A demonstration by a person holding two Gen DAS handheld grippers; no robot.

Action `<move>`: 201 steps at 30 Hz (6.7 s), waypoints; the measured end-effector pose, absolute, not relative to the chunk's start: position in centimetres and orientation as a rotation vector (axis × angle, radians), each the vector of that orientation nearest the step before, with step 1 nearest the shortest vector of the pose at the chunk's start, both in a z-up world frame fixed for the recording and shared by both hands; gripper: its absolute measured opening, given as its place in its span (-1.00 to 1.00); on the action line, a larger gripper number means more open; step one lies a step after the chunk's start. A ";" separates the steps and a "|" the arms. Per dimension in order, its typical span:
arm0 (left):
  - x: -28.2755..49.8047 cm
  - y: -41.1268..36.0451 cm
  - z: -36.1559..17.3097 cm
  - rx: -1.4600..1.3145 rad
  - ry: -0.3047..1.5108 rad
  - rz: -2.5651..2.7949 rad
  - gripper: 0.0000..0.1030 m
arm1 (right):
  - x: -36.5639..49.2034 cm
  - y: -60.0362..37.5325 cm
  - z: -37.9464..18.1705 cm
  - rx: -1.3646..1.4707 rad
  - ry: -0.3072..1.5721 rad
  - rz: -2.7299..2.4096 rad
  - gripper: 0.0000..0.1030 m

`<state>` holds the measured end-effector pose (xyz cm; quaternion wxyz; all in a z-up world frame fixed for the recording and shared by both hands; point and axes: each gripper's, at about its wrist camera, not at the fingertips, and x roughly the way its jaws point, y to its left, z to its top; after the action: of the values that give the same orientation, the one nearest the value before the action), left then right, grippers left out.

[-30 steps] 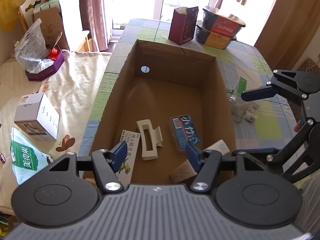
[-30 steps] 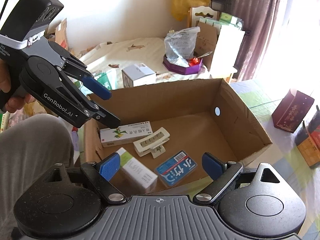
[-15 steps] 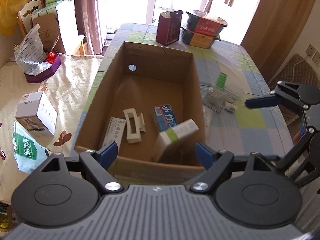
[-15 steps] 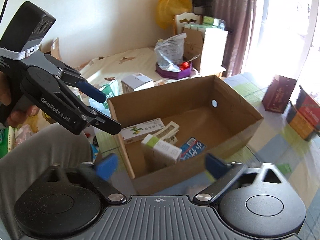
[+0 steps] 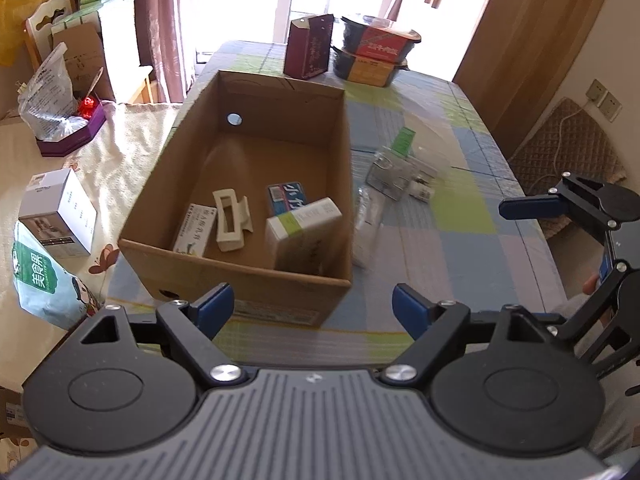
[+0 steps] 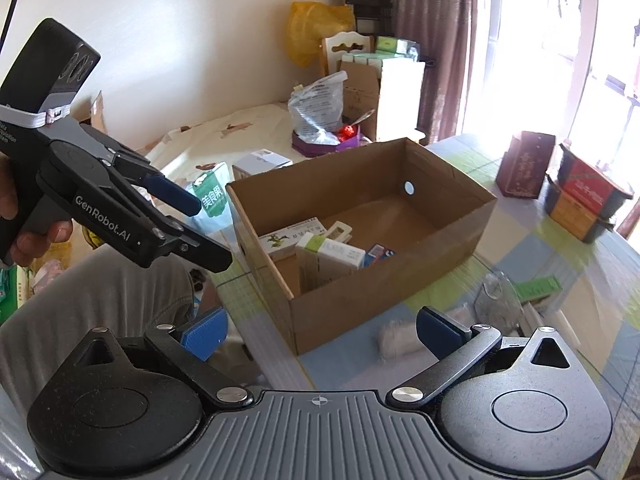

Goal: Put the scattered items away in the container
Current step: 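Withdraw both grippers from the box toward the items on the tablecloth, then grasp the white plastic-wrapped packet with the left gripper and lift it, then grasp the clear bag of metal hooks with the right gripper while the left gripper holds the packet, then carry the packet and hook bag into the cardboard box and open both grippers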

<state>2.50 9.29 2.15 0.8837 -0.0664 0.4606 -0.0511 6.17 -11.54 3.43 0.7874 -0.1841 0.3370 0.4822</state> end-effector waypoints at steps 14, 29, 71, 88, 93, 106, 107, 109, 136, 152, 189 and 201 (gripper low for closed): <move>1.7 6.6 2.0 -0.133 0.967 -0.157 0.62 | 5.4 -15.9 3.6 -0.345 0.740 0.950 1.00; 3.9 3.2 0.5 -0.108 0.995 -0.237 0.62 | 7.0 -21.1 2.9 -0.295 0.787 0.788 1.00; 27.5 -8.7 -17.0 0.401 1.362 -0.218 0.00 | 23.9 -34.3 -7.8 0.210 1.025 0.195 1.00; 25.3 -7.4 -17.4 0.251 1.364 -0.264 -0.14 | 24.0 -34.2 -8.6 0.246 1.036 0.199 1.00; 24.2 -7.8 -16.7 0.259 1.328 -0.291 -0.36 | 23.9 -34.3 -8.4 0.249 1.021 0.193 1.00; 22.2 -2.7 -4.9 0.069 1.116 -0.306 -0.36 | 24.3 -29.2 -6.7 0.045 0.956 0.508 1.00; 22.0 -1.9 -3.9 0.060 1.097 -0.301 -0.36 | 24.5 -28.4 -6.6 0.022 0.949 0.557 1.00; 21.9 -0.4 -2.2 0.042 1.073 -0.290 -0.36 | 24.9 -26.8 -6.4 -0.032 0.913 0.652 1.00; 24.0 14.8 -2.8 -0.093 1.059 -0.063 -0.36 | 33.9 -13.7 -14.1 -0.303 0.992 0.854 -0.41; 22.9 16.5 -3.9 -0.110 1.066 -0.052 -0.36 | 30.9 -12.7 -10.6 -0.236 1.029 0.792 -0.78; 29.1 17.7 -4.8 -0.123 1.037 -0.061 -0.36 | 33.3 2.0 -4.9 -0.117 0.939 0.818 -0.78; 33.0 17.5 -9.5 -0.131 1.118 -0.031 -0.36 | 34.2 3.9 -8.7 -0.308 0.913 0.779 -0.78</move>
<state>33.03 17.55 -9.51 0.8455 -0.0619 0.5301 -0.0147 34.22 3.89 -8.65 0.8142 -0.1441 0.4278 0.3652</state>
